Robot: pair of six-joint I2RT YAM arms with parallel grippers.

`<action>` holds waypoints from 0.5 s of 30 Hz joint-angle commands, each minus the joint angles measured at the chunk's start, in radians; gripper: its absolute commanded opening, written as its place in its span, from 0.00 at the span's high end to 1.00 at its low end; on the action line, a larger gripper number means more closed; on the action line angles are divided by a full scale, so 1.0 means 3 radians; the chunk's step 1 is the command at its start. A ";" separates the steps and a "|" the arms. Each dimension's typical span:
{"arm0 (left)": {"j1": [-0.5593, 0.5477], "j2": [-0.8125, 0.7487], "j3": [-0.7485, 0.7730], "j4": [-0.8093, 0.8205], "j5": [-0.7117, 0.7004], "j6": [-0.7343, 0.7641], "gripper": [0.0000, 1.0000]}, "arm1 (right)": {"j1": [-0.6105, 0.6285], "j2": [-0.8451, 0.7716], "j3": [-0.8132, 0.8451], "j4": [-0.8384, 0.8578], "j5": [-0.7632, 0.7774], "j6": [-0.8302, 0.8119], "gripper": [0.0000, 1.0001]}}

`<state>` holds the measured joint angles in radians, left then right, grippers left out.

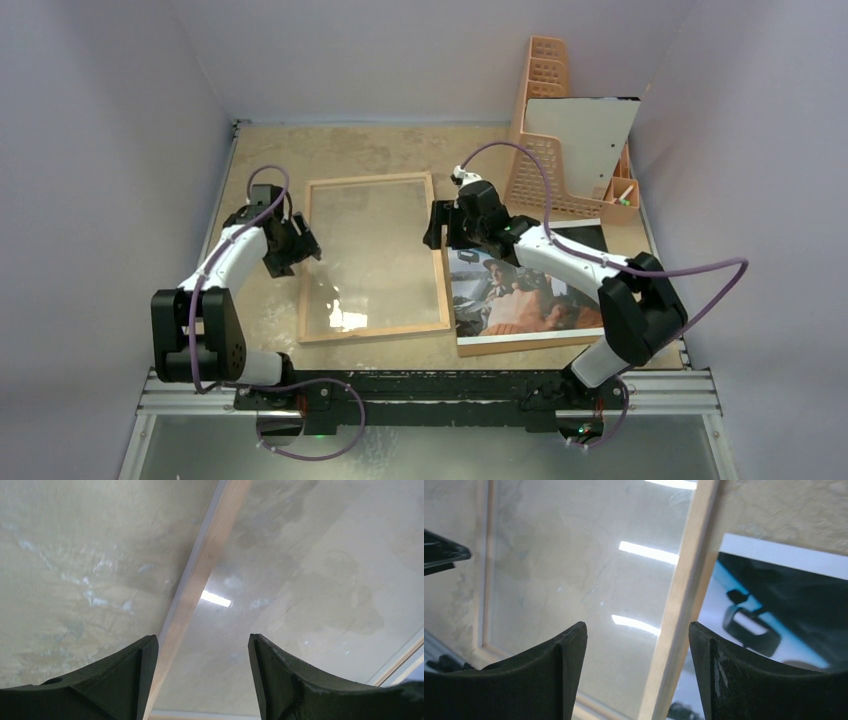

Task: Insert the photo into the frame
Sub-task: Place the photo frame item in the photo frame.

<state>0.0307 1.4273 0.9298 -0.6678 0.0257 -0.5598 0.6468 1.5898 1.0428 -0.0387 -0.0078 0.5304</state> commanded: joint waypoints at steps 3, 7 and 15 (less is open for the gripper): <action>-0.0005 -0.0231 -0.0416 -0.0054 -0.0076 -0.0279 0.33 | 0.0193 -0.0204 -0.0255 0.0369 -0.0474 0.0154 0.25; -0.0005 -0.0112 -0.0520 0.0012 -0.0080 -0.0306 0.36 | 0.0257 -0.0149 -0.0364 0.0502 -0.0568 0.0324 0.28; -0.0005 0.0010 -0.0512 0.0064 -0.0212 -0.0289 0.48 | 0.0247 -0.0242 -0.0383 0.0186 0.0049 0.0596 0.27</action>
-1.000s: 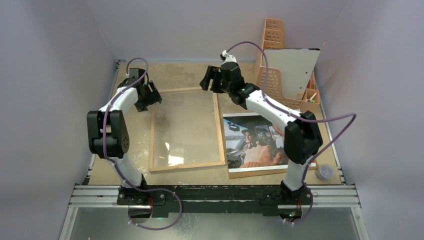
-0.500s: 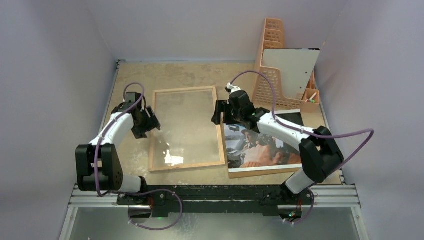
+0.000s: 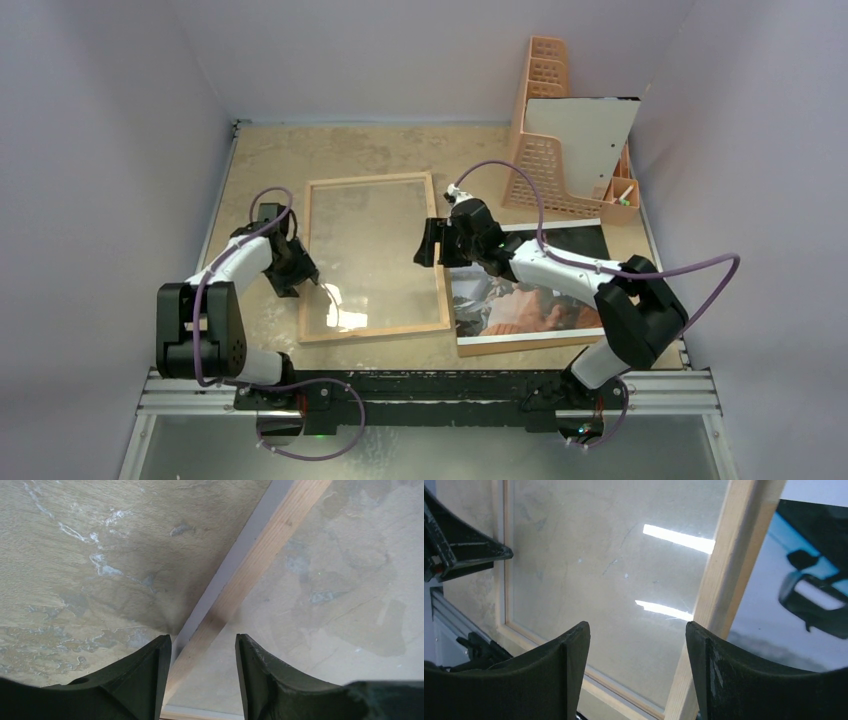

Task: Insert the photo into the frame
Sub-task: Place the photo frame item in the photo frame.

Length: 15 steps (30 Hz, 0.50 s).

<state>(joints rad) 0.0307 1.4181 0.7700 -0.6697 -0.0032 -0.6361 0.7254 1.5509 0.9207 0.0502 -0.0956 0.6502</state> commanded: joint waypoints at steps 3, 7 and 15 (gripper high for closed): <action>-0.0003 0.0068 0.0055 0.0071 -0.0155 -0.0007 0.54 | -0.0036 -0.0123 0.0039 -0.0282 0.0670 0.0320 0.27; -0.0003 0.0084 0.0078 0.0074 -0.0190 0.0000 0.55 | -0.0048 -0.0113 -0.0017 -0.0359 0.0924 0.0361 0.26; -0.0005 0.0107 0.0096 0.0116 -0.0187 0.0048 0.54 | -0.0041 0.0187 0.0002 -0.0026 0.0343 0.0062 0.32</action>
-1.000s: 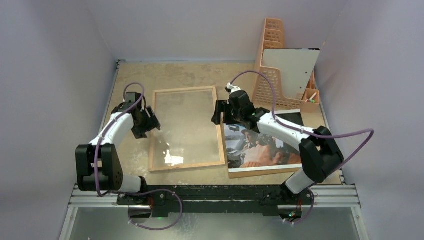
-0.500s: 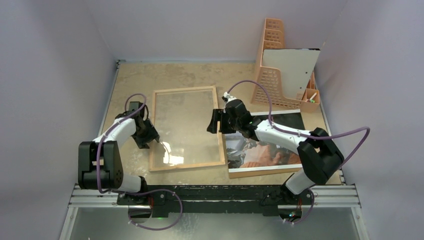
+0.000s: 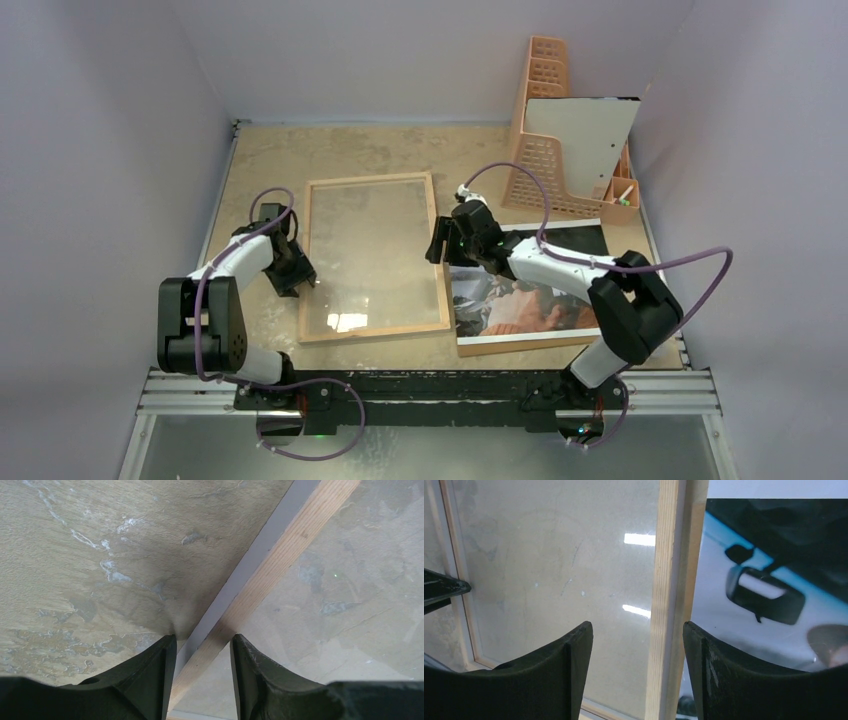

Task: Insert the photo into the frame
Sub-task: Place the photo frame item in the photo frame.

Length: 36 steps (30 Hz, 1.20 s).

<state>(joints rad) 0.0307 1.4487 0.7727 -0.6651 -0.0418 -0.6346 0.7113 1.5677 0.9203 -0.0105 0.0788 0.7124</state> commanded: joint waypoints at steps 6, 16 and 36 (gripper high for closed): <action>-0.0004 -0.0002 0.0027 0.0146 -0.0021 0.0004 0.52 | 0.0006 0.0274 0.0008 0.0220 -0.0461 -0.0164 0.34; -0.0005 -0.0012 0.0043 0.0154 -0.0159 -0.0040 0.52 | 0.0008 0.0422 0.0014 0.0389 -0.0828 -0.0217 0.37; 0.0078 -0.0476 0.0850 -0.0220 -0.0848 0.0039 0.26 | -0.0019 0.0296 0.0333 0.0301 -0.0533 -0.0186 0.34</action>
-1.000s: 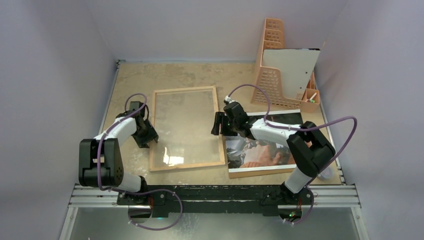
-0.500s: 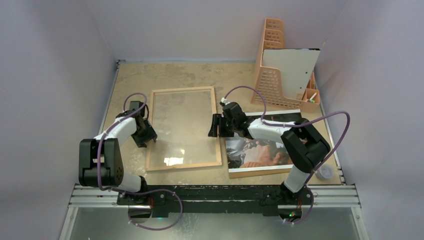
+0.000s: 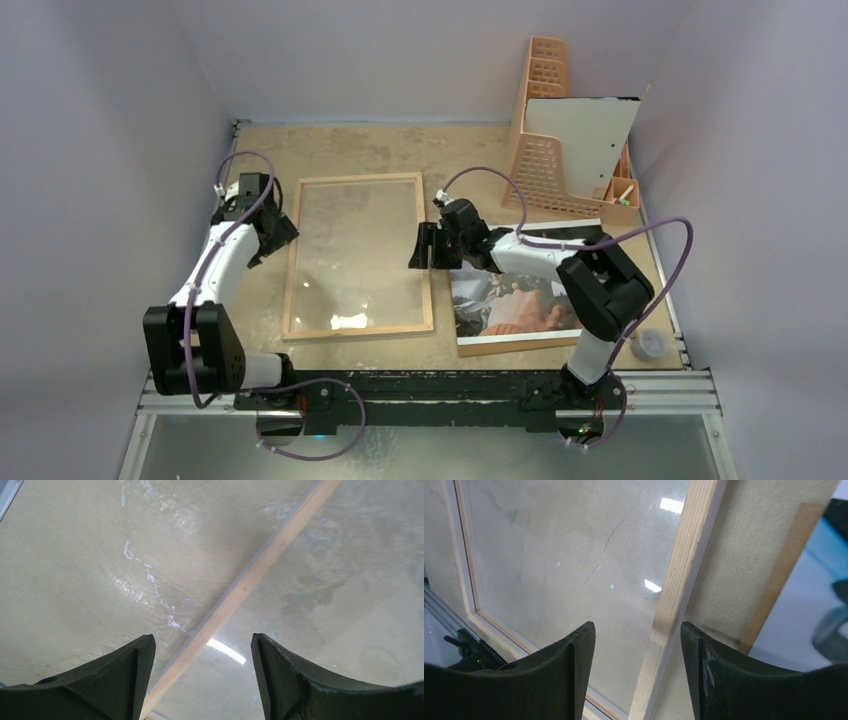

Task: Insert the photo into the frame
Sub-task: Place the photo frame item in the photo frame.

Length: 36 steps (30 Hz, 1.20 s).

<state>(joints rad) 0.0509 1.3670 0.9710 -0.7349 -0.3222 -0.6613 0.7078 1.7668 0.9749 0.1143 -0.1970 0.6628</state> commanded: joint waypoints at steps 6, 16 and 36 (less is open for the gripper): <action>-0.0051 -0.0352 0.0275 0.0202 0.0904 0.0345 0.26 | -0.0066 -0.0796 0.0118 -0.0575 0.1410 -0.0125 0.29; -0.0262 -0.0581 -0.0014 0.0912 0.2016 0.0075 0.26 | 0.0087 -0.0778 0.0121 -0.1466 0.2241 -0.0224 0.20; -0.0270 -0.0536 -0.0444 0.1207 0.2130 0.0025 0.27 | 0.0800 -0.0161 0.0126 -0.1884 0.1960 0.0059 0.16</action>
<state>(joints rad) -0.0288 1.1988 0.8452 -0.4206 0.2977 -0.6544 0.9356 1.6936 1.0004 -0.4332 0.4500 0.6632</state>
